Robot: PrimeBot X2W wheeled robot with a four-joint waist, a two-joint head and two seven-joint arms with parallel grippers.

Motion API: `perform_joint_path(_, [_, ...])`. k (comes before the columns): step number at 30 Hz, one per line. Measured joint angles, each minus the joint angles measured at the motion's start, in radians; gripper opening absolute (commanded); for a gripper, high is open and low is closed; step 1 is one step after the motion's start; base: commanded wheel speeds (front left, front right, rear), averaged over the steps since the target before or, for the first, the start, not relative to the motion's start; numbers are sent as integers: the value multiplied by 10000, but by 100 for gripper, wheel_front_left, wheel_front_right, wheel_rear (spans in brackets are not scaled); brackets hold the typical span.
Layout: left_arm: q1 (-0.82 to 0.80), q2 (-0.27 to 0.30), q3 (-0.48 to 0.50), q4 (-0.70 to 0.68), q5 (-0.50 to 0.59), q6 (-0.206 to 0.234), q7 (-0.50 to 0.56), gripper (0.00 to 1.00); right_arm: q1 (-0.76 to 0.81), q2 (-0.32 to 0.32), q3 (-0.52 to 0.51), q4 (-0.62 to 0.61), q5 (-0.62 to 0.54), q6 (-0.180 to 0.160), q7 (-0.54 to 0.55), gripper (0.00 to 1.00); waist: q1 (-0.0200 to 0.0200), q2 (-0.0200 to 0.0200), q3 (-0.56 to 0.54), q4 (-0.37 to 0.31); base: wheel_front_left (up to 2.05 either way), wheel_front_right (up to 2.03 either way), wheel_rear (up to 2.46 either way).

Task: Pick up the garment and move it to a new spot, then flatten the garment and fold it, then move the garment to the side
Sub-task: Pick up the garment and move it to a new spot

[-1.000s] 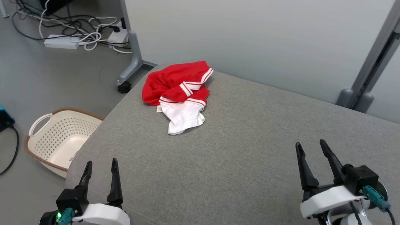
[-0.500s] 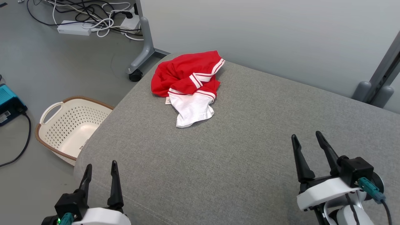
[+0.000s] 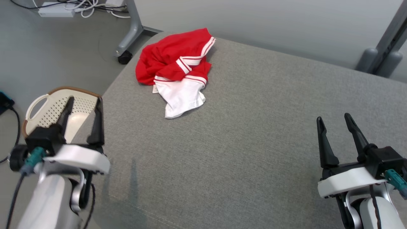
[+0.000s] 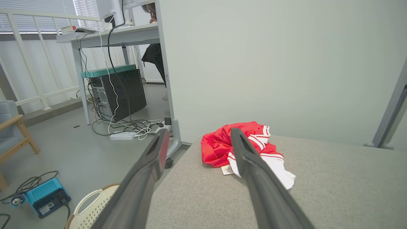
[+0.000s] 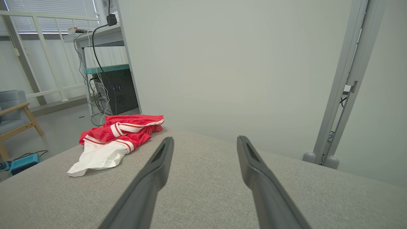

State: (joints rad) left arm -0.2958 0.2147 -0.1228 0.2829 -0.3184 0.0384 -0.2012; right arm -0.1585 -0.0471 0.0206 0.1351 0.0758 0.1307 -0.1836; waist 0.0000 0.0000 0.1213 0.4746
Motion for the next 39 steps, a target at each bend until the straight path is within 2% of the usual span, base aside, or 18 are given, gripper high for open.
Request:
perform_joint_path(4, [-1518, 729, -169, 322, 301, -487, 430, 100, -313, 2, 6, -433, -318, 0, 182, 100, 0, 0, 594, -467, 0, 0, 0])
perform_joint_path(7, [-2676, 1085, -251, 819, 316, -844, 892, 100, -572, -4, 75, -731, -527, 0, 330, 100, 0, 0, 1049, -893, 0, 0, 0])
perform_joint_path(10, [-3444, 1346, -259, 1292, 322, -1018, 1214, 100, -696, -2, 88, -905, -610, 0, 389, 100, 0, 0, 1337, -1194, 0, 0, 0])
perform_joint_path(11, [-4188, 1599, -272, 1860, 313, -1174, 1480, 100, -811, -4, 79, -1060, -673, 0, 428, 100, 0, 0, 1624, -1508, 0, 0, 0])
perform_joint_path(17, [-5798, 2094, -410, 3639, -42, -1530, 2276, 100, -1036, -6, 90, -1546, -894, 0, 602, 100, 0, 0, 2402, -2426, 0, 0, 0])
perform_joint_path(24, [-6528, 2322, -1106, 4934, -537, -1664, 3160, 100, -1202, -12, -6, -2082, -1110, 0, 754, 100, 0, 0, 3190, -3113, 0, 0, 0])
perform_joint_path(30, [-6706, 2345, -1981, 5505, -1455, -1680, 3653, 100, -1249, -12, 8, -2441, -1227, 0, 867, 100, 0, 0, 3757, -3510, 0, 0, 0])
perform_joint_path(39, [-6821, 2798, -2343, 6842, -1645, -1680, 3382, 100, -1396, -10, 58, -2759, -1356, 0, 966, 100, 0, 0, 4068, -3672, 0, 0, 0])
